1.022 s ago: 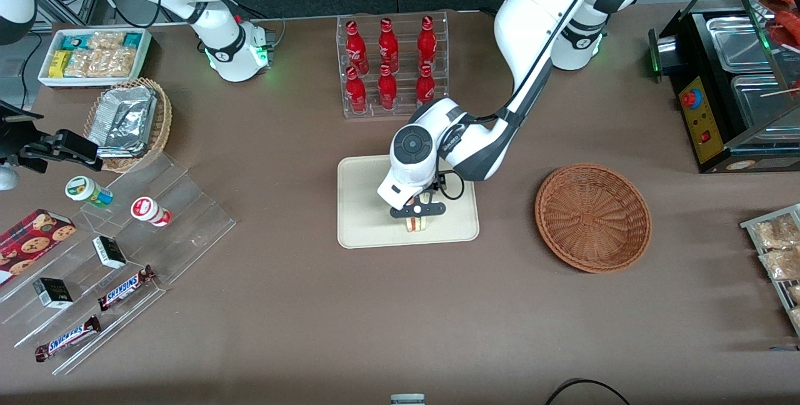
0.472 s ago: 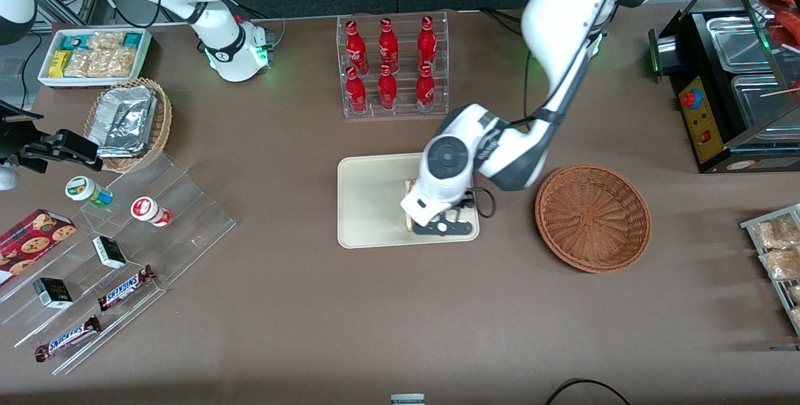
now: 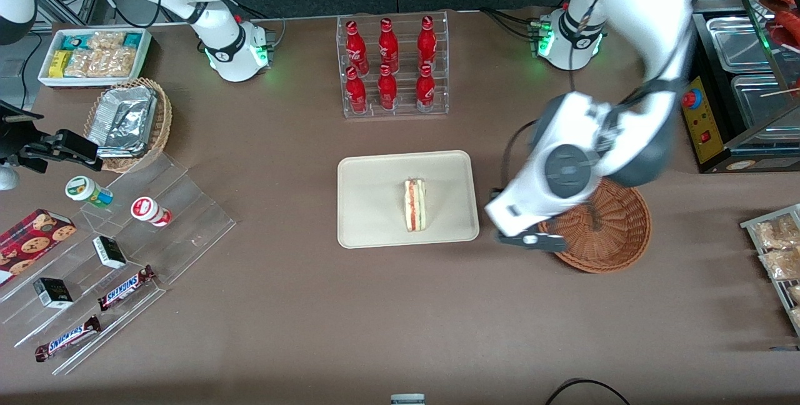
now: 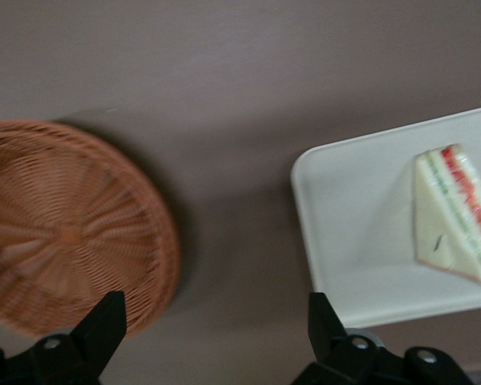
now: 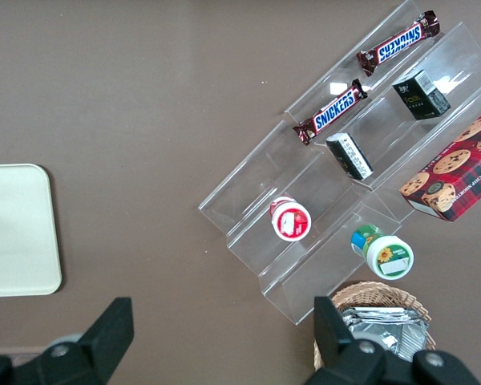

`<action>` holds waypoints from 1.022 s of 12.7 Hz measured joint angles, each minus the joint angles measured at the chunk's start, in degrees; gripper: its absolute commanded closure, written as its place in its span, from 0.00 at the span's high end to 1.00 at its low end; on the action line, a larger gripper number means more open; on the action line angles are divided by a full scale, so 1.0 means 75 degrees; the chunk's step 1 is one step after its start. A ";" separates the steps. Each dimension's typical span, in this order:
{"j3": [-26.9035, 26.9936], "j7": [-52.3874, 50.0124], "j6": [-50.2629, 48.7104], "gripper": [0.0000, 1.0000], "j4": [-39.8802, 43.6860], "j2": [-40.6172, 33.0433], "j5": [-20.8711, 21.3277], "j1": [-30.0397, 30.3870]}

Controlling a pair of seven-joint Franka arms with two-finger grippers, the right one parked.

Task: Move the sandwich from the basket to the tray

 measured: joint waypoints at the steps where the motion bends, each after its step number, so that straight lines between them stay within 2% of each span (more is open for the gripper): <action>1: 0.0013 0.0202 -0.0293 1.00 -0.0034 -0.0333 0.0013 0.0349; 5: 0.0013 0.1142 -0.0467 1.00 -0.0550 -0.1391 0.0017 0.1512; 9: 0.0007 0.1247 -0.0538 1.00 -0.1122 -0.2312 0.0013 0.1995; 13: 0.0026 0.1612 -0.1084 1.00 -0.1189 -0.3136 0.0011 0.2409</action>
